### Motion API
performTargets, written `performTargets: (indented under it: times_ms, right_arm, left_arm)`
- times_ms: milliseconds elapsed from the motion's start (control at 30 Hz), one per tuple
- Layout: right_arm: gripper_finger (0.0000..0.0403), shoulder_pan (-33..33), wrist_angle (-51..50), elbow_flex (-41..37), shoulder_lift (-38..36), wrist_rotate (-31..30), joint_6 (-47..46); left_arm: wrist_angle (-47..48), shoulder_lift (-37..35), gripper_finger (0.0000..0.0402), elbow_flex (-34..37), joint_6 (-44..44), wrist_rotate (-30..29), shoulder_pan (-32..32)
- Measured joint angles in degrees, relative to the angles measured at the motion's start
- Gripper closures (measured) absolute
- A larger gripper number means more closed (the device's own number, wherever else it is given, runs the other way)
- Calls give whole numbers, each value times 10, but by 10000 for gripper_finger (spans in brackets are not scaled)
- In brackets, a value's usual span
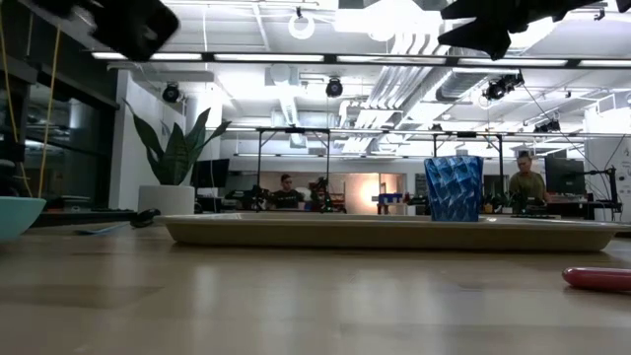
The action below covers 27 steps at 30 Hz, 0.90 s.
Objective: Pick and place plate/cup/fork/spoon on tray
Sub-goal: Put the light blue plate to the center of the light brown serving tray
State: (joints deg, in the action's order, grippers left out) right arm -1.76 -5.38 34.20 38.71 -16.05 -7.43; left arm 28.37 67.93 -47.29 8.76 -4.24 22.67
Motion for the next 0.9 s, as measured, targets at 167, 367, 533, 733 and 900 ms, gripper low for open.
performTargets:
  times_ms: [167,367,533,733,900]
  right_arm:
    - [142,0,-2,0,0,0,-2]
    - [142,0,-9,0,0,-4,-2]
    - [142,0,-19,0,0,-4,-2]
    - [142,0,-22,0,0,-4,-2]
    - [142,0,-22,0,0,-15,-2]
  left_arm:
    - [53,46,188,0,-18,-113,75]
    - [97,89,190,0,-18,-167,107]
    - [102,116,190,0,23,-98,94]
    - [106,151,190,0,-6,-68,58]
    - [110,181,190,0,-14,-35,34]
